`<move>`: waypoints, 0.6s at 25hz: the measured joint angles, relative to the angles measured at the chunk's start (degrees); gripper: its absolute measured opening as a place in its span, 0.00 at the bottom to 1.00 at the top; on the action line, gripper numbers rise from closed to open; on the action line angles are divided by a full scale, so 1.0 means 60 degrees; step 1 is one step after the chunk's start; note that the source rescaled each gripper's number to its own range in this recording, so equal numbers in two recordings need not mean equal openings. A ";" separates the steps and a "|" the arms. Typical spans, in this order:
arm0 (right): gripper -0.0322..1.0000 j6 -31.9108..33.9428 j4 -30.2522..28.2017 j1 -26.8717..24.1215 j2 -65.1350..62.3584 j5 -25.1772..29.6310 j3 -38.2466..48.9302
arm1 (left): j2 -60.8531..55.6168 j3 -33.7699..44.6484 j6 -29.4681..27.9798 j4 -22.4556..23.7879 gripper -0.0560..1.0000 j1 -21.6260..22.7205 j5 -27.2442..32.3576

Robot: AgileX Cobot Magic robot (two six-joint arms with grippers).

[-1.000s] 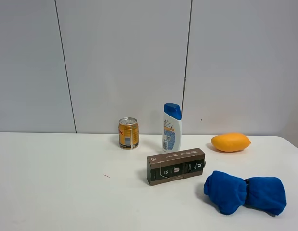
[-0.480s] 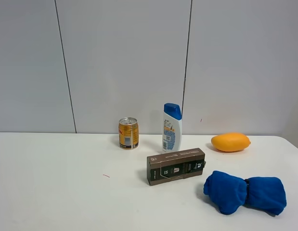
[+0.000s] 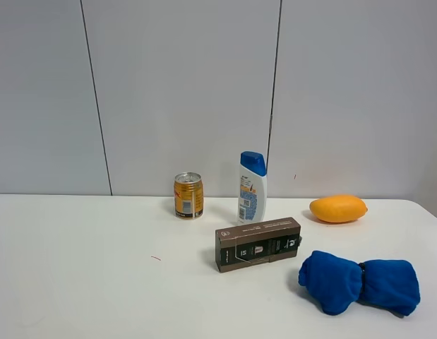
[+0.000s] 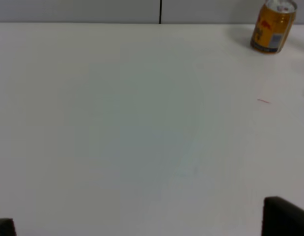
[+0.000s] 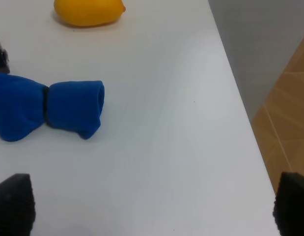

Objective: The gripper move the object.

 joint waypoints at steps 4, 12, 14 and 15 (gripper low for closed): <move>1.00 0.0000 0.0000 0.0000 0.0000 0.0000 0.0000 | 0.0000 0.0000 0.0018 0.0000 1.00 0.0000 0.0000; 1.00 0.0000 0.0000 0.0000 0.0000 0.0000 0.0000 | 0.0000 0.0000 0.0026 -0.0008 1.00 0.0000 0.0000; 1.00 0.0000 0.0000 0.0000 0.0000 0.0000 0.0000 | 0.0000 0.0000 0.0026 -0.0008 1.00 0.0000 0.0000; 1.00 0.0000 0.0000 0.0000 0.0000 0.0000 0.0000 | 0.0000 0.0000 0.0026 -0.0008 1.00 0.0000 0.0000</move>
